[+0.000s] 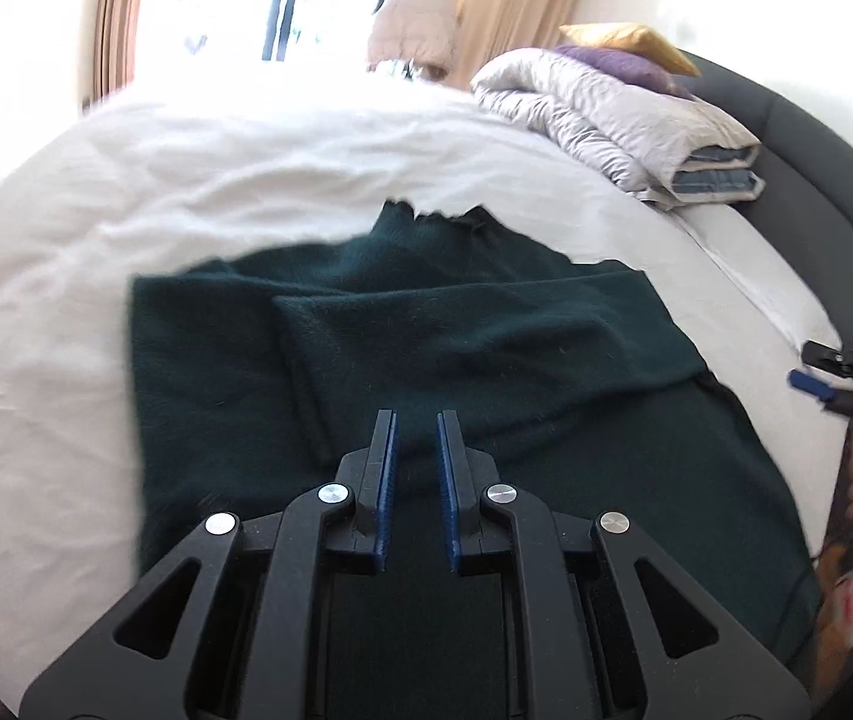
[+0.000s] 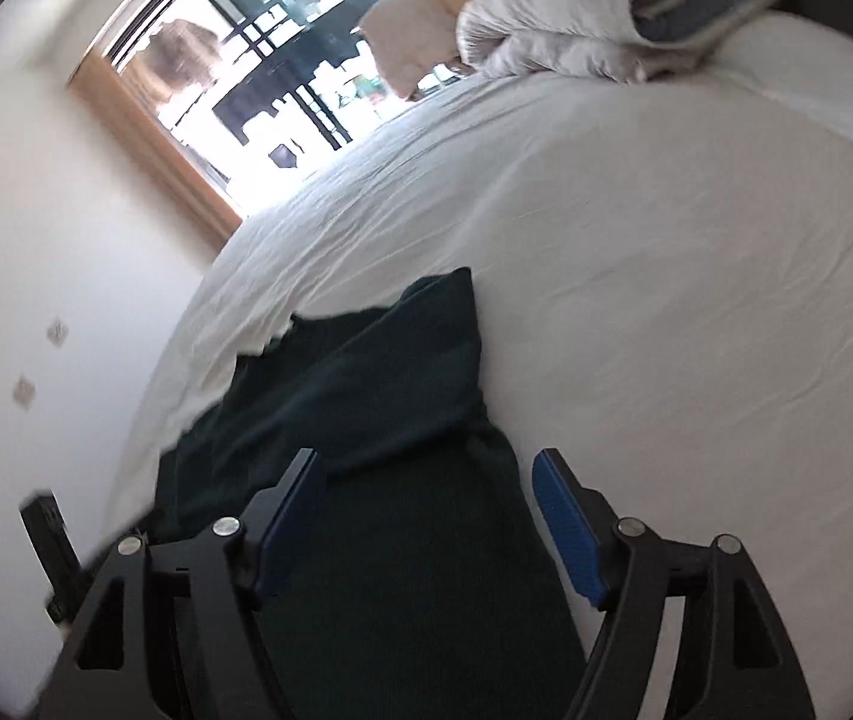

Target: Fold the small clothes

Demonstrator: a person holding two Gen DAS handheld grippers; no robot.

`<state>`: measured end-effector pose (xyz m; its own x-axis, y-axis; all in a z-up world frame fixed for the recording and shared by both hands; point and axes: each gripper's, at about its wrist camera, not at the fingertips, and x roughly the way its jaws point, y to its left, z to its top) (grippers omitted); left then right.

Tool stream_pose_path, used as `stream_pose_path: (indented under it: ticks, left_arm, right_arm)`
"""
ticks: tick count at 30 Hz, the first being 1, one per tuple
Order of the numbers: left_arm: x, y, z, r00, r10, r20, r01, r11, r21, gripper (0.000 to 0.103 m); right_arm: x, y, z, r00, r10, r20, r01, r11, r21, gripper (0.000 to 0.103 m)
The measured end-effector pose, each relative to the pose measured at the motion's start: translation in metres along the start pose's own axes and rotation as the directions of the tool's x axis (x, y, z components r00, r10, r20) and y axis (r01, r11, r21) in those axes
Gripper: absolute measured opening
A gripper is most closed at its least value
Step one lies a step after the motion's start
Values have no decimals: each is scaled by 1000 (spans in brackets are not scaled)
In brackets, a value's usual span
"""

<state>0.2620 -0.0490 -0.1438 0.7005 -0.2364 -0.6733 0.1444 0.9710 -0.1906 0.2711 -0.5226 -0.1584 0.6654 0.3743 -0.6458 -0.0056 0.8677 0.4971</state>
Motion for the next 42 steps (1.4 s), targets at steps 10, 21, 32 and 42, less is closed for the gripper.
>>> stream_pose_path:
  ticks: [10, 21, 32, 42]
  left_arm:
    - [-127, 25, -134, 973, -200, -117, 179, 969, -170, 62]
    - [-148, 55, -213, 913, -357, -199, 232, 854, -466, 62]
    - [-138, 59, -233, 886, -420, -198, 260, 803, -537, 61]
    - [-133, 46, -248, 836, -461, -297, 245, 799, -550, 49]
  right_arm:
    - [-111, -61, -124, 983, 97, -155, -71, 984, 162, 71]
    - [-87, -111, -173, 945, 184, -271, -90, 941, 325, 64]
    - [-78, -128, -195, 923, 248, -295, -126, 917, 378, 56]
    - [-76, -129, -196, 915, 284, -288, -150, 899, 412, 44]
